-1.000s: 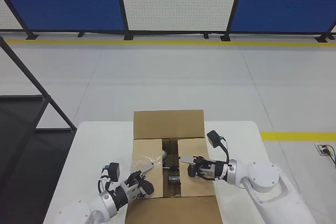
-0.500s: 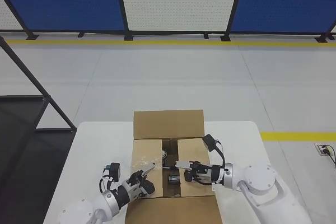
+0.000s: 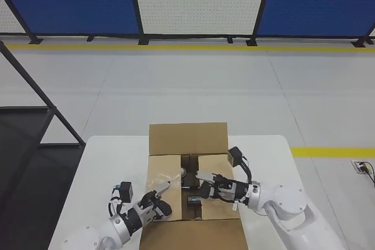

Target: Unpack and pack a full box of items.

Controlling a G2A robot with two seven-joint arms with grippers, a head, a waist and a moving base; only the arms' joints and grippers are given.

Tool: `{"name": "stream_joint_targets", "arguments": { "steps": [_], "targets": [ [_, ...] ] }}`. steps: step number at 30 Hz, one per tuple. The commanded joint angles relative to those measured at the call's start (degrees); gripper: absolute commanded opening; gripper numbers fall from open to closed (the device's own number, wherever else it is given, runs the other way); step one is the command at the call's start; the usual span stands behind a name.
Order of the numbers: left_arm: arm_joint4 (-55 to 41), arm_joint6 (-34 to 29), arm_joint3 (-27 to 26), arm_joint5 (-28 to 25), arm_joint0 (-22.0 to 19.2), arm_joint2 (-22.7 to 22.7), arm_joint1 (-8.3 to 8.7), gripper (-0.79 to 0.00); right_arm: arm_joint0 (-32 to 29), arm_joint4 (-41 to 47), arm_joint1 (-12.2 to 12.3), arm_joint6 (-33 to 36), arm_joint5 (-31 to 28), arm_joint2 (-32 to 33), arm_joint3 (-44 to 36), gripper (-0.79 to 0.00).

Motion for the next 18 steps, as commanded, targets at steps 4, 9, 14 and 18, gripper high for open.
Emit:
{"name": "stream_joint_targets", "arguments": {
  "steps": [4, 9, 14, 18],
  "targets": [
    [-1.0, -0.7, -1.5, -2.5, 2.2, -1.6, 0.19, 0.000, 0.0, 0.1, 0.0, 1.9, -0.1, 0.0, 0.0, 0.000],
    [-1.5, -0.6, -2.1, -3.3, 3.4, -2.8, 0.32, 0.000, -1.3, 0.7, -0.2, 1.4, -0.8, -1.2, -1.8, 0.000],
    [-1.8, 0.3, -1.6, -3.1, 3.5, -3.0, 0.34, 0.000, -1.4, 5.4, -0.7, 2.7, -1.8, -2.5, -1.8, 0.000],
    [-2.1, 1.0, -1.1, -3.0, 3.2, -2.4, 0.27, 0.000, -0.9, 6.3, -1.1, 2.4, -0.8, -4.5, -1.0, 0.000]
  ]
}}
